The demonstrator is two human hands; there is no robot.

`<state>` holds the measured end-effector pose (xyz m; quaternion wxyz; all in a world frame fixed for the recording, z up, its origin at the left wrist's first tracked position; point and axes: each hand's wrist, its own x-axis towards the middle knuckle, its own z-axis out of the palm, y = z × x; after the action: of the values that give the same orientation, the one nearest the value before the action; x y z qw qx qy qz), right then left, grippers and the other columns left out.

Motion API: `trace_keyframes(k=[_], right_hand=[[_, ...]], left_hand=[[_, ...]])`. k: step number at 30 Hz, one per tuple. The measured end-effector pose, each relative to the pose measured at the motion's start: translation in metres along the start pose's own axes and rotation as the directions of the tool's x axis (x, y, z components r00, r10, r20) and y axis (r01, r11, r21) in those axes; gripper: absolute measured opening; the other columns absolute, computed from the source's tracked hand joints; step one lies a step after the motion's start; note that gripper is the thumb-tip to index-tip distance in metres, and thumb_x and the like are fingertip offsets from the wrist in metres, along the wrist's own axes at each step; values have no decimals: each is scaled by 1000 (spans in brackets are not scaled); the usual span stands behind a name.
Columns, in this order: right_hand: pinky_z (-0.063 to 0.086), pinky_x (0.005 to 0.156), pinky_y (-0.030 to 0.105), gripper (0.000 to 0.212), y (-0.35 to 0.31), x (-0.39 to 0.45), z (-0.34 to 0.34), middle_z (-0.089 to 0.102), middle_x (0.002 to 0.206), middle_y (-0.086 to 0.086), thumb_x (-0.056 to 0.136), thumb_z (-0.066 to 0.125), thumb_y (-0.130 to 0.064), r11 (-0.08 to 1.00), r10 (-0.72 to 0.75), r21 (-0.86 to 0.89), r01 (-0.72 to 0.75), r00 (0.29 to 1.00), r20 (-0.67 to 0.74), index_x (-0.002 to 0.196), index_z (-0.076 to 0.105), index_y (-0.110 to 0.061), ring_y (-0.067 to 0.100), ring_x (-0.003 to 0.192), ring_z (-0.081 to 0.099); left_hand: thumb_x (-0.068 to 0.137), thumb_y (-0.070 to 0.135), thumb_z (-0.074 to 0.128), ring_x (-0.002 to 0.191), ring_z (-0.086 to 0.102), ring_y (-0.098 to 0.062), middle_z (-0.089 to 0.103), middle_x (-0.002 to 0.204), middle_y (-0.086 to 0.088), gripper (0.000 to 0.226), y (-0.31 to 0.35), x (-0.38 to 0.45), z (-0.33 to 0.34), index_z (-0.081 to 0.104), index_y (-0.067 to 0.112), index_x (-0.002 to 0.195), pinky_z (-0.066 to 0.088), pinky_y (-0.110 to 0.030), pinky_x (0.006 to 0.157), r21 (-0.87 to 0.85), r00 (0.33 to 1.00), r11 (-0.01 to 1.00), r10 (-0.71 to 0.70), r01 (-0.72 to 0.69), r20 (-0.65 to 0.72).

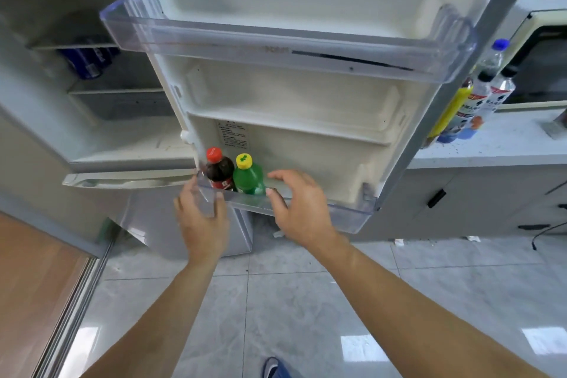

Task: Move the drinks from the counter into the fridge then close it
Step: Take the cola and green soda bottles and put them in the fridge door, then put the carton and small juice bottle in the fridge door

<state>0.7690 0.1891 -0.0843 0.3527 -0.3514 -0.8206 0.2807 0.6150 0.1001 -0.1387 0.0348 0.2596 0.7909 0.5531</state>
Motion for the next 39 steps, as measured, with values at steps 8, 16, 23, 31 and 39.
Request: trace_keyframes(k=[8, 16, 23, 31, 39], right_hand=[[47, 74, 10, 10, 76, -143, -82, 70, 91, -7, 88, 70, -13, 921, 378, 194, -338, 897, -229, 98, 71, -15, 2, 81, 61], [50, 71, 19, 13, 165, -308, -162, 68, 83, -8, 89, 69, -18, 536, 844, 283, -795, 497, -202, 102, 68, -22, 2, 74, 64], [54, 83, 35, 22, 199, -418, -177, 69, 93, -1, 89, 68, -35, 134, 990, 397, -908, 106, -90, 106, 63, -22, 16, 86, 66], [49, 69, 29, 23, 197, -485, -171, 71, 90, 4, 87, 69, -33, -135, 963, 480, -867, -228, -141, 103, 66, -17, 20, 74, 63], [41, 62, 28, 26, 194, -504, -159, 64, 84, 9, 88, 71, -24, -309, 920, 511, -802, -388, -53, 107, 63, -8, 23, 71, 57]], left_hand=[[92, 15, 64, 97, 60, -21, 57, 117, -2, 44, -24, -126, 27, 47, 21, 133, 48, -32, 79, 71, 937, 979, -204, 192, 284], [91, 12, 67, 70, 60, -24, 69, 89, -13, 20, -37, -229, 59, 64, 6, 110, 47, -29, 61, 346, 493, 793, -590, 501, 639], [82, 15, 76, 69, 69, -30, 72, 73, -13, 16, -57, -253, 54, 68, 8, 93, 49, -29, 66, 622, 391, 759, -641, 193, 661], [79, 13, 76, 79, 70, -29, 73, 84, -16, 17, -88, -227, 100, 70, 3, 91, 55, -37, 84, 720, 293, 694, -688, 1, 664], [91, 20, 62, 71, 62, -22, 69, 92, -9, 8, -49, -228, 202, 63, 16, 98, 47, -27, 64, 664, 164, 746, -649, -55, 743]])
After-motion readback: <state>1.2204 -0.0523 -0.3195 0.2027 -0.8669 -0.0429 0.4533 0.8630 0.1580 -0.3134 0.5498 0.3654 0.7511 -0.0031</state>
